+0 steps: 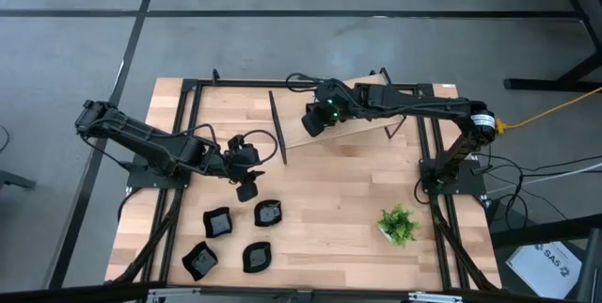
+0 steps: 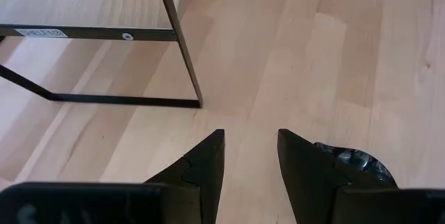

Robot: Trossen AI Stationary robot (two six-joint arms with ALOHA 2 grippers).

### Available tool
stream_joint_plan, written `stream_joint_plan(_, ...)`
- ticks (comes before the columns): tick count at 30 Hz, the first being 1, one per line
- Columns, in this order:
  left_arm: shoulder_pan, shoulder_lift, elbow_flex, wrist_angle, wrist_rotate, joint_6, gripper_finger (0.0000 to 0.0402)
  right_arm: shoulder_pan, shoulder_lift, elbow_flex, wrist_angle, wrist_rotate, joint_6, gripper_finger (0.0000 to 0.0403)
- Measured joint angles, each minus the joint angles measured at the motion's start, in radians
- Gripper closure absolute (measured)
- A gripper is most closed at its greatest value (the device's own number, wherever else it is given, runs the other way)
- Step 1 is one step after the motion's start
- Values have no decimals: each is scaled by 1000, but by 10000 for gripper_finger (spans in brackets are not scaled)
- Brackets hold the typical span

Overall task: Pick & Place Mini shaped plates
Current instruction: Stack the distorted square plate on top of the distorted square plate on the shelf

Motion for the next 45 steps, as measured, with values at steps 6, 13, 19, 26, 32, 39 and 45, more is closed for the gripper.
stream_joint_plan(6, 0, 0, 0, 0, 0, -7, 274, -8, 3, 16, 9, -27, -110, 329)
stream_joint_plan(13, 0, 0, 0, -2, 7, -1, 274, 45, 3, 114, 11, -125, -401, 331)
stream_joint_plan(19, 0, 0, 0, -23, 29, 6, 274, 199, -52, 66, 9, -142, -639, 338)
stream_joint_plan(26, 0, 0, 0, -22, 32, 4, 274, 321, -263, -256, 205, -155, -633, 338)
stream_joint_plan(32, -10, 0, 0, -23, 37, -7, 274, 408, -514, -660, 547, -213, -627, 338)
stream_joint_plan(39, -30, 0, 0, -22, 37, -45, 274, 454, -792, -1060, 884, -213, -586, 338)
stream_joint_plan(45, -29, 0, 0, -22, 37, -100, 274, 450, -986, -1284, 1025, -211, -589, 338)
